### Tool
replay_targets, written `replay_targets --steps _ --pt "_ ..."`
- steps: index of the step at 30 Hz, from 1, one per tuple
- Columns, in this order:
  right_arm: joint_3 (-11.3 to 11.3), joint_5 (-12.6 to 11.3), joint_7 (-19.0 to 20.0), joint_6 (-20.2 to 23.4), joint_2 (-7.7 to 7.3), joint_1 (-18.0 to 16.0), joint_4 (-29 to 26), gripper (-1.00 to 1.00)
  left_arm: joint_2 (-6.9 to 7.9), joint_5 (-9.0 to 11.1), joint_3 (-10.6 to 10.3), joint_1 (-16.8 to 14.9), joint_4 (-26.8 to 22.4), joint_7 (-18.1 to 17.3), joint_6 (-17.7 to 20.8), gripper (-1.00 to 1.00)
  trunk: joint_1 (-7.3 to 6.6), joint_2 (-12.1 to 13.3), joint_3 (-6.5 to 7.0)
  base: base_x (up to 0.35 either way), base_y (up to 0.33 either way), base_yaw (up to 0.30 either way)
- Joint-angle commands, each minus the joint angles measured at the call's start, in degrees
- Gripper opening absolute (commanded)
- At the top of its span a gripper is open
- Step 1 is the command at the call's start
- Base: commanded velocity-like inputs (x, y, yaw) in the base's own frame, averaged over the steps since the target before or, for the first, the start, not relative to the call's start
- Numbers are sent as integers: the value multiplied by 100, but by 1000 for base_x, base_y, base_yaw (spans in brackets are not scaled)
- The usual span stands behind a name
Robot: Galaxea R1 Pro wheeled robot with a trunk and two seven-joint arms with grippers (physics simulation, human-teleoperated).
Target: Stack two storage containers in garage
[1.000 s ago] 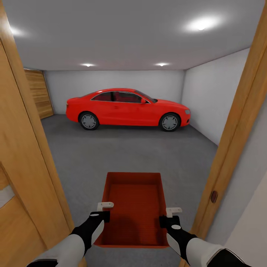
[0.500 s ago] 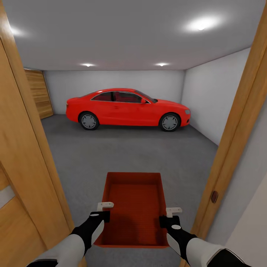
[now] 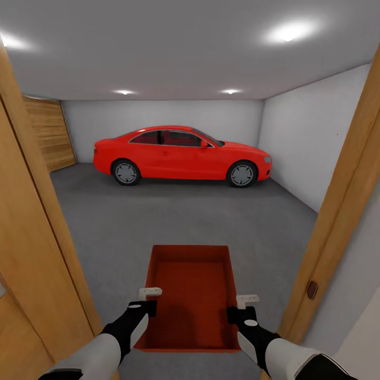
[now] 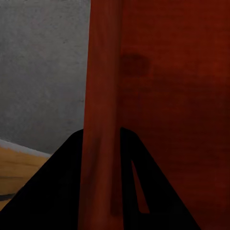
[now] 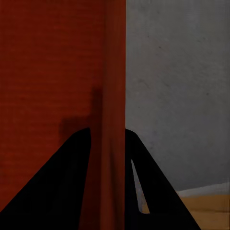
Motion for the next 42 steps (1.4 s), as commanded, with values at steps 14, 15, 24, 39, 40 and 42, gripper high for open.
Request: replay_targets --steps 14,15,24,39,40,42 --pt "-14 -96 -36 -17 -32 1 31 -100 33 -141 33 -2 8 60 -230 -100 5 -4 -2 318 0 0" --pt "-14 -96 -36 -17 -32 1 31 -100 33 -139 33 -2 9 59 -226 -100 5 -4 -2 323 0 0" --pt "-14 -96 -36 -17 -32 1 31 -100 33 -137 33 -2 13 59 -195 -100 5 -4 -2 323 0 0" --pt "-14 -96 -36 -17 -32 1 31 -100 33 -135 33 -2 8 59 -192 -100 5 -4 -2 323 0 0" --pt "-14 -96 -36 -17 -32 1 31 -100 33 -135 33 -2 7 59 -191 -100 5 -4 -2 323 0 0" --pt "-13 -96 -36 -17 -32 1 31 -100 33 -135 33 -2 9 59 -192 -100 5 -4 -2 323 0 0"
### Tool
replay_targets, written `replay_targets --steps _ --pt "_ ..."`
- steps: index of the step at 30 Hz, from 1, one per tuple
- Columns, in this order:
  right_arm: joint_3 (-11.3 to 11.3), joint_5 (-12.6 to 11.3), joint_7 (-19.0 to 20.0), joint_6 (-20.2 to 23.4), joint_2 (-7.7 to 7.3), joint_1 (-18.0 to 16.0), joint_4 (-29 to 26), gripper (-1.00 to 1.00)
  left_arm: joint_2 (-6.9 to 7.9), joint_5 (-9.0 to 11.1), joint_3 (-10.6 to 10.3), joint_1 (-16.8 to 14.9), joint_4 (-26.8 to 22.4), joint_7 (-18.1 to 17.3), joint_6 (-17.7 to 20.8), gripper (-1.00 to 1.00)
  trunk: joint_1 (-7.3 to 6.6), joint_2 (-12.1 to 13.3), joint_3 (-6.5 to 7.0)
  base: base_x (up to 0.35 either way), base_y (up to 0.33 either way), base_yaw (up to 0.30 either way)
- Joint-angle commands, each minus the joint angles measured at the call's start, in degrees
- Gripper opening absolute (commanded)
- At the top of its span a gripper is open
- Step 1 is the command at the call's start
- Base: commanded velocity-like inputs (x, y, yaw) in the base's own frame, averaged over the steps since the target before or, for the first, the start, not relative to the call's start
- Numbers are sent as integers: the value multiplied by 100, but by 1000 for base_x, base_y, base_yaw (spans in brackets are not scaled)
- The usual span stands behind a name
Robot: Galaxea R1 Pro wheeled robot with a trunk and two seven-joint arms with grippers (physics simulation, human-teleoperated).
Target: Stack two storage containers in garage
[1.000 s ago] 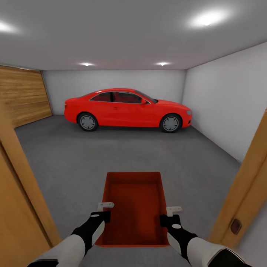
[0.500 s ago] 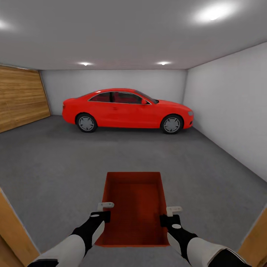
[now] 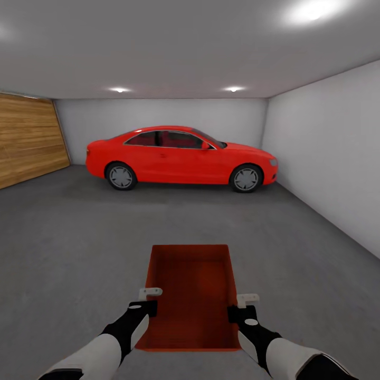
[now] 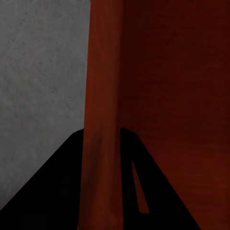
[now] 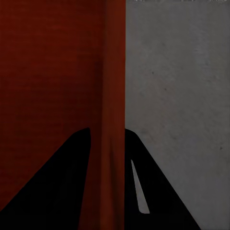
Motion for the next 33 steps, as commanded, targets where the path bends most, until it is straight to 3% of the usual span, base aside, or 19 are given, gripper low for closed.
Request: replay_targets --steps 1,33 --pt "-52 -123 -31 -27 0 -1 87 -100 50 -144 13 -1 -30 39 -109 -100 5 -4 -2 323 0 0" --pt "-50 -121 -31 -27 0 -1 87 -100 50 -154 13 -1 -26 39 -111 -100 5 -4 -2 323 0 0"
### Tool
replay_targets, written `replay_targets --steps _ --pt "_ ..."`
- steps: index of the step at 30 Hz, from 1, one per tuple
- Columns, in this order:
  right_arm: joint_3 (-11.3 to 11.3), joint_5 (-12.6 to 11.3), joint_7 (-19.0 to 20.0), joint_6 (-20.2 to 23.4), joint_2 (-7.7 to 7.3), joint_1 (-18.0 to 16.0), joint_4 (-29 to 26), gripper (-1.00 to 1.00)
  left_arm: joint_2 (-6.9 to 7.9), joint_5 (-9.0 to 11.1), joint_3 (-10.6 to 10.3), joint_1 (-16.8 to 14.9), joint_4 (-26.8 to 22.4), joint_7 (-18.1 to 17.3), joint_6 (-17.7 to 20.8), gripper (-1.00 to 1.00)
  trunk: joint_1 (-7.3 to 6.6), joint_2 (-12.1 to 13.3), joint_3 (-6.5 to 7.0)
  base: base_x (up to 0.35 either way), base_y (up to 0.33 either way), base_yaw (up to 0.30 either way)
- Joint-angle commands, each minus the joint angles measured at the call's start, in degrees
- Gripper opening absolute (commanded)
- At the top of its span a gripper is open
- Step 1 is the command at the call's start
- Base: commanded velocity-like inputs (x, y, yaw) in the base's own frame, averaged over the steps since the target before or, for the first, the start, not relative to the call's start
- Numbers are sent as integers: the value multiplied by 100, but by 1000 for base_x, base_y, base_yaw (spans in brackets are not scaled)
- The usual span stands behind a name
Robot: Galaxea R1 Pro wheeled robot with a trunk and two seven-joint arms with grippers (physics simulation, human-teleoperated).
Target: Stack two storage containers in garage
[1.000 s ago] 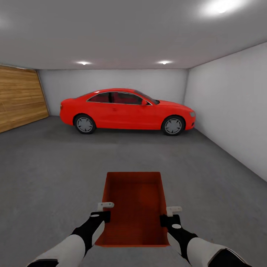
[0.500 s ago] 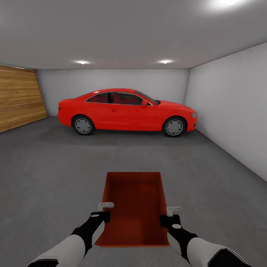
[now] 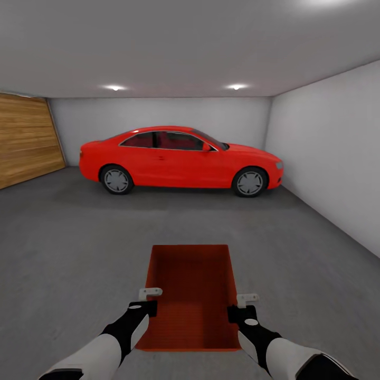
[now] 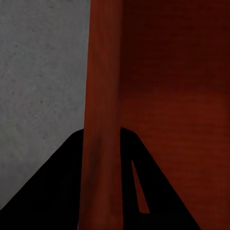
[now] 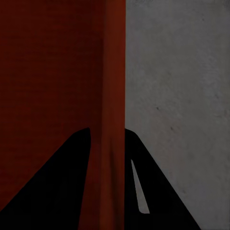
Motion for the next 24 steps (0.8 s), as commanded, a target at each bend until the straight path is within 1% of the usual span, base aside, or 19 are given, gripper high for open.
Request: replay_targets --steps 1,24 --pt "-46 -125 -32 -28 0 -1 86 -100 50 -148 7 -1 -31 39 -108 -100 5 -4 -2 323 0 0" --pt "-49 -127 -32 -28 0 -1 86 -100 50 -147 7 -1 -32 39 -108 -100 5 -4 -2 323 0 0"
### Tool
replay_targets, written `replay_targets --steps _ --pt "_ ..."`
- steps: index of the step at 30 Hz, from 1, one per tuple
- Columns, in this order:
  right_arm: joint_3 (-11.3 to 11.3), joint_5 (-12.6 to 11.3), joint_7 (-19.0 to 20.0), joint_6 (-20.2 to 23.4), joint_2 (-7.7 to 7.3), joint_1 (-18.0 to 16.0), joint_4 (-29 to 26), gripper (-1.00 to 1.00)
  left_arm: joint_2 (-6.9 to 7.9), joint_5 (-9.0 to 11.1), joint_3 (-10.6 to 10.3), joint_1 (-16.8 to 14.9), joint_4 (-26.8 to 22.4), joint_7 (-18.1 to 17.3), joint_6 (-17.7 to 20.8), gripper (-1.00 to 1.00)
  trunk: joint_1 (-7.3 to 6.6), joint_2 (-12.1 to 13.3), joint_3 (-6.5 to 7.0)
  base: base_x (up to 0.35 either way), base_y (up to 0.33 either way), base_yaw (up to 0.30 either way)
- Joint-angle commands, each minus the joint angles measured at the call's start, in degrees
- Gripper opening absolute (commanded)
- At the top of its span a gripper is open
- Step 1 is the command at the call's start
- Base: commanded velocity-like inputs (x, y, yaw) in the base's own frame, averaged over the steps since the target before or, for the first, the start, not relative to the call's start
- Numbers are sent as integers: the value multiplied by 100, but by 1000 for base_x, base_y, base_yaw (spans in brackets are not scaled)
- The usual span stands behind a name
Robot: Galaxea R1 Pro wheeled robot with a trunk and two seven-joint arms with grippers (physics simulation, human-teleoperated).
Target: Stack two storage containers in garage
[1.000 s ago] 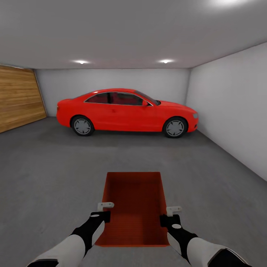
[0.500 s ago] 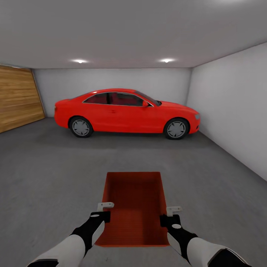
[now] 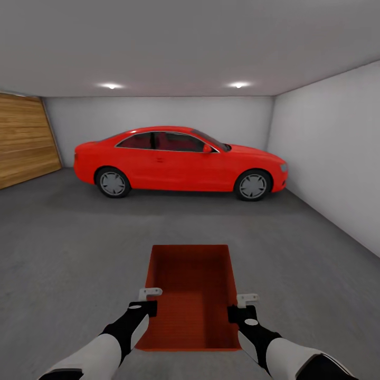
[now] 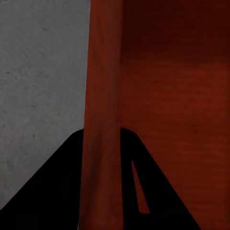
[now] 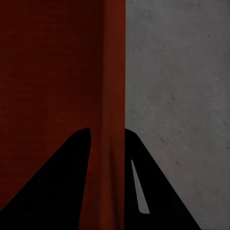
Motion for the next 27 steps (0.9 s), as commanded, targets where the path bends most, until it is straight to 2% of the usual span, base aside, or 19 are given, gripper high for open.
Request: replay_targets --steps 1,27 --pt "-50 -127 -30 -29 0 -1 89 -100 50 -149 8 -1 -30 40 -108 -100 5 -4 -2 323 0 0" --pt "-49 -125 -29 -29 0 -1 89 -100 50 -149 8 -1 -29 40 -108 -100 5 -4 -2 323 0 0"
